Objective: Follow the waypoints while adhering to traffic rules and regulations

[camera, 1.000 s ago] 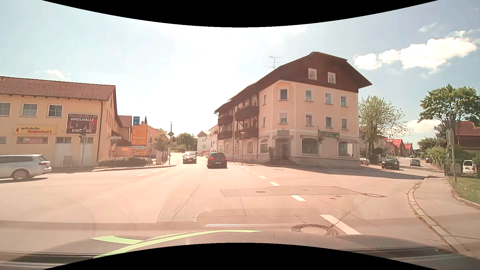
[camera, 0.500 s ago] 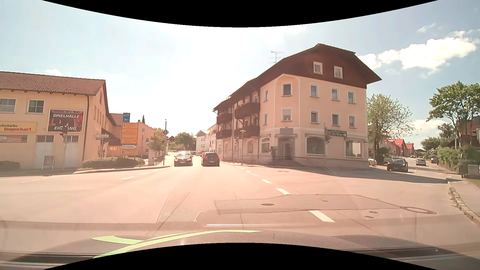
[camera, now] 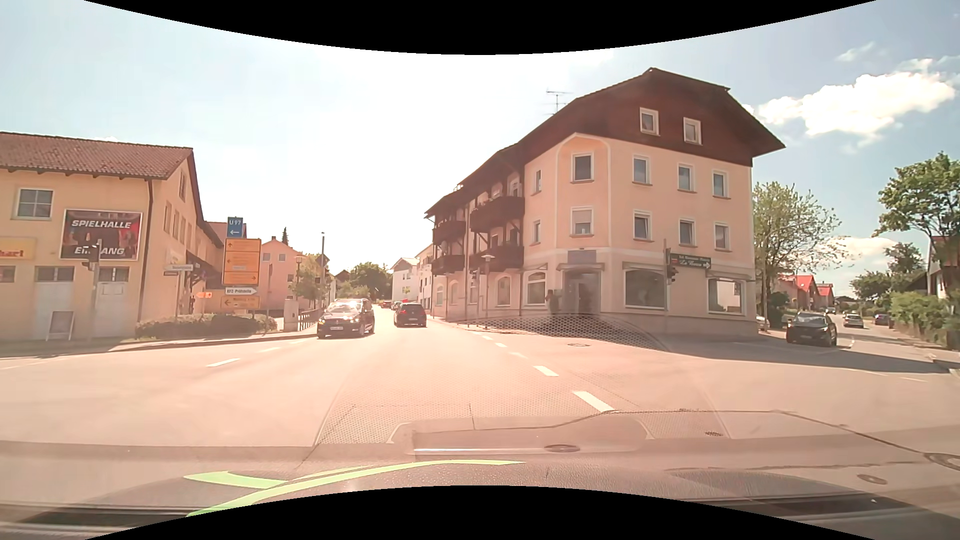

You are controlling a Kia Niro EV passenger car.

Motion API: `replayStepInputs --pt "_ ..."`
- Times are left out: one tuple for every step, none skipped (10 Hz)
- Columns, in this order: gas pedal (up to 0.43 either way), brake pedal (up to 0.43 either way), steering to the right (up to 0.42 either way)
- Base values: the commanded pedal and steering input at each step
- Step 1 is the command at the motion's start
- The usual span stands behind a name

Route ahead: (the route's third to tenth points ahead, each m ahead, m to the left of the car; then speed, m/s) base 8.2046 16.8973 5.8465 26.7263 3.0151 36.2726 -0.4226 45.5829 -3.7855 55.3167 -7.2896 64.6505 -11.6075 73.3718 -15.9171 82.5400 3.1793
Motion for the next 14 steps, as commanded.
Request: replayStepInputs --pt "0.0 0.152 -0.029" --pt "0.0 0.134 -0.041" --pt "0.0 0.079 -0.056" --pt "0.0 0.006 -0.083" --pt "0.0 0.0 -0.11" --pt "0.0 0.0 -0.146" --pt "0.0 0.0 -0.183" --pt "0.039 0.0 -0.231" --pt "0.067 0.0 -0.267" --pt "0.098 0.0 -0.314" --pt "0.11 0.0 -0.347" --pt "0.13 0.0 -0.359" --pt "0.13 0.0 -0.361" --pt "0.13 0.0 -0.377"
